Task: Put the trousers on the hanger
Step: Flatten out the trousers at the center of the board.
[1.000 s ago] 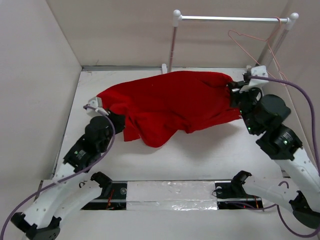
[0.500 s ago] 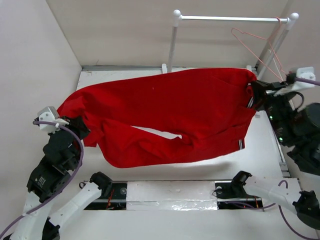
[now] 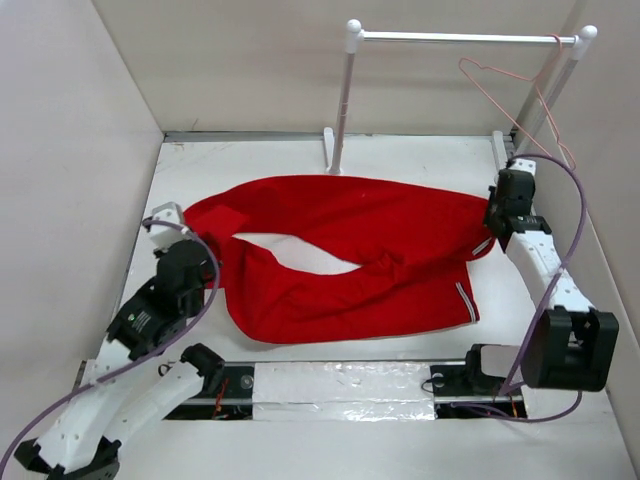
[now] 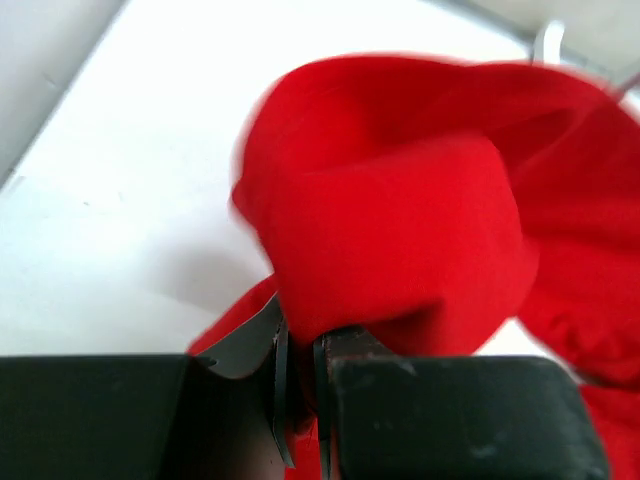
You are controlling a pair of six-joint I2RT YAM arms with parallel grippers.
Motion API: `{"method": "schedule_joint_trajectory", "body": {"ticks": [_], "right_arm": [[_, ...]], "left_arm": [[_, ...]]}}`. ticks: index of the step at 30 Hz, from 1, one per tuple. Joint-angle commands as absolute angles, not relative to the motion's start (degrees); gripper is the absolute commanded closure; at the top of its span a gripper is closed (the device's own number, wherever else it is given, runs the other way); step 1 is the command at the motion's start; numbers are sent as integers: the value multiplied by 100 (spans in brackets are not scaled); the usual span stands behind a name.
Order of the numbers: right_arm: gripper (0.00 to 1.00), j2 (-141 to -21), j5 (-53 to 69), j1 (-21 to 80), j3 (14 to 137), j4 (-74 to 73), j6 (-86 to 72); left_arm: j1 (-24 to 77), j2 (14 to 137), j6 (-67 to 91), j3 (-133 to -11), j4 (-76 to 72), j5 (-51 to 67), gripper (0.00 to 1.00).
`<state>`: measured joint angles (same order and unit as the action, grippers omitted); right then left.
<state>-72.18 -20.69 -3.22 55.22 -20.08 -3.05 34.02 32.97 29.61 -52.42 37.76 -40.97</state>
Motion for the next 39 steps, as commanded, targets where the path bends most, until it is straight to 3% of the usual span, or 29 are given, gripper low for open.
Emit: {"method": "schedule_joint_trajectory", "body": {"ticks": [1,7,12,15,18,19,20,22,23,25,27,29,31,39], "right_arm": [[100,-7356,-2003,-790,5625,-809,-790],[100,-7655,-2092,-984,5791,-71,-721],[100,-8419,-2109,-563,6651,-263,-642],[91,-8735,-2083,-291,6846,-272,-554],[69,-8719,-2065,-150,6812,-273,-527],[53,-8640,-2083,-149,6698,-255,-527],[44,-8544,-2066,7,6619,-229,-519],[25,-8141,-2048,192,6426,-132,-440],[21,-7991,-2057,428,6199,-97,-405],[19,-7544,-1978,693,5978,-70,-378],[24,-7252,-1943,1166,5609,-70,-378],[57,-6902,-1820,1449,5345,122,-421],[100,-6716,-1592,1669,4932,175,-570],[100,-5995,-1055,2627,3956,158,-598]], "left_arm": [[3357,3594,3015,-5133,3121,-3665,100],[3357,3955,2874,-5256,2717,-3945,100],[3357,4262,2874,-5414,2874,-4455,100],[3357,4359,2996,-5396,3119,-5017,100],[3357,4351,3137,-5458,3419,-5581,80],[3357,4324,3112,-5458,3341,-5642,57],[3357,4316,3111,-5475,3340,-5677,46],[3357,4368,3111,-5554,3383,-5791,33],[3357,4455,3129,-5668,3427,-5844,27],[3357,4535,3146,-5774,3506,-5836,26],[3357,4597,3164,-5792,3507,-5722,26],[3357,4640,3234,-5687,3481,-5380,27],[3357,4676,3269,-5555,3393,-5004,28],[3016,5273,3436,-5282,3094,-4386,38]]}}
